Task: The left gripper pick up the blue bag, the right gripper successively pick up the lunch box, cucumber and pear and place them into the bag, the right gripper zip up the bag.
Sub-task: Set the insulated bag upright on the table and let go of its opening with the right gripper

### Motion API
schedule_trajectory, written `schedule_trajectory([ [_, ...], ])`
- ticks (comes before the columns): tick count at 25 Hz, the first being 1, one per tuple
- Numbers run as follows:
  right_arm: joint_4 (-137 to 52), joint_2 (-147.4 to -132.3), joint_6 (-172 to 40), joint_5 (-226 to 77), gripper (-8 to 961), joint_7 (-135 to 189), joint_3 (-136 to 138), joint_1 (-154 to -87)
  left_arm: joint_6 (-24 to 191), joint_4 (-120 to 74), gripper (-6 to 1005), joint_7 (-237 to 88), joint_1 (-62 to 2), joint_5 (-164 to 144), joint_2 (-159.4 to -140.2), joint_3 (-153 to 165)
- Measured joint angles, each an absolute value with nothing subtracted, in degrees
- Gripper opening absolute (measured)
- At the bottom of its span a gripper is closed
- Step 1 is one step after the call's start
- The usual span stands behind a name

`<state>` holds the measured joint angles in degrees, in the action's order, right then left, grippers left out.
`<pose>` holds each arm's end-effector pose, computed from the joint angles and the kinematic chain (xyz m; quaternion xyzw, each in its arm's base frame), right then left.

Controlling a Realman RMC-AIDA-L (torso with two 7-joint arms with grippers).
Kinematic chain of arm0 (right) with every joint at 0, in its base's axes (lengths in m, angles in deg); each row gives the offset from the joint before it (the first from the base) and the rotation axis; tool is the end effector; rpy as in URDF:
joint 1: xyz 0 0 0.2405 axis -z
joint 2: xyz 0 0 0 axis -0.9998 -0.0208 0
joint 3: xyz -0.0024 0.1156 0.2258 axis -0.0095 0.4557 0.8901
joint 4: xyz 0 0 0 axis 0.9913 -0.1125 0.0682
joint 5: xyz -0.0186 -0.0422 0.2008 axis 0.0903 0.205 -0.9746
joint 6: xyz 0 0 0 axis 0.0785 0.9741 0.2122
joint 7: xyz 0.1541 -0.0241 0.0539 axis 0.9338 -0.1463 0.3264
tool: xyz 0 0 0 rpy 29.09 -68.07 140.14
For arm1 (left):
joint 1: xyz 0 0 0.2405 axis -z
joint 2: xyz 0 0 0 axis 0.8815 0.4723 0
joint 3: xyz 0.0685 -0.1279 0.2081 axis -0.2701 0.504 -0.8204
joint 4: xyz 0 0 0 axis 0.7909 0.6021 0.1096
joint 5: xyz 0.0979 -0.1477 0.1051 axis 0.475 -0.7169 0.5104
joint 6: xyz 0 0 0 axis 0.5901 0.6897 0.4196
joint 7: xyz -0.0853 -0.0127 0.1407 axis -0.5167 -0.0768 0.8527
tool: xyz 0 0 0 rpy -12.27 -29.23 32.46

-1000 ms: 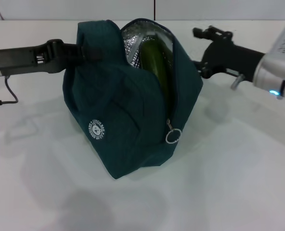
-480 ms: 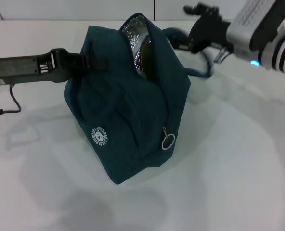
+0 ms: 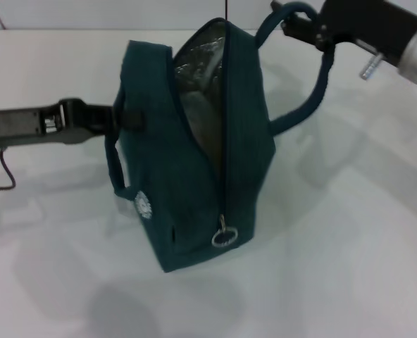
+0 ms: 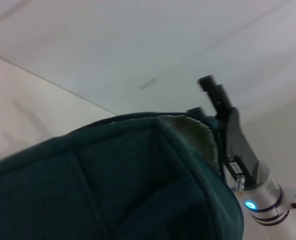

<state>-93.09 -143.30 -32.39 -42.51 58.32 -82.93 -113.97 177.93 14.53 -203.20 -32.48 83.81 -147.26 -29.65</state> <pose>0.1465 0.4090 -0.0092 -0.8587 -0.0748 0.2644 0.4325 -0.2373 0.3244 0.0416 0.7872 0.5323 0.3092 0.0373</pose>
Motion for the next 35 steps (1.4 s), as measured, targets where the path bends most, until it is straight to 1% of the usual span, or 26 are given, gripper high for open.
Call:
schedule_trajectory([
  [3,-101.93,-143.13,-32.01,-42.50,800,56.99,-84.33,-107.27,179.82,13.20,71,-201.90,-32.93,83.97,-147.29,-29.64],
  [4,-104.26,-143.09,-31.89,-42.51,800,56.96,-84.93,-105.98,179.82,13.20,71,-201.90,-32.93,83.97,-147.29,-29.64],
  [8,-108.81,-142.82,-30.38,-42.51,800,57.19,-87.12,-102.56,180.76,12.73,72,-201.05,-34.36,84.06,-147.44,-29.65],
  [12,-111.51,-142.73,-28.24,-42.50,799,57.28,-87.51,-99.56,181.40,12.63,72,-200.95,-33.78,83.72,-147.85,-29.65],
  [18,-116.36,-142.64,-25.21,-42.49,799,57.40,-87.41,-95.33,181.32,12.00,72,-200.84,-32.61,83.62,-147.91,-29.42],
  [24,-116.56,-142.57,-23.13,-42.46,799,58.03,-87.18,-94.45,180.36,11.62,72,-200.49,-31.82,83.98,-147.91,-29.58],
  [35,-105.41,-142.61,-21.82,-46.89,799,58.76,-85.47,-96.28,178.16,11.29,72,-199.66,-31.44,84.27,-147.98,-29.65],
])
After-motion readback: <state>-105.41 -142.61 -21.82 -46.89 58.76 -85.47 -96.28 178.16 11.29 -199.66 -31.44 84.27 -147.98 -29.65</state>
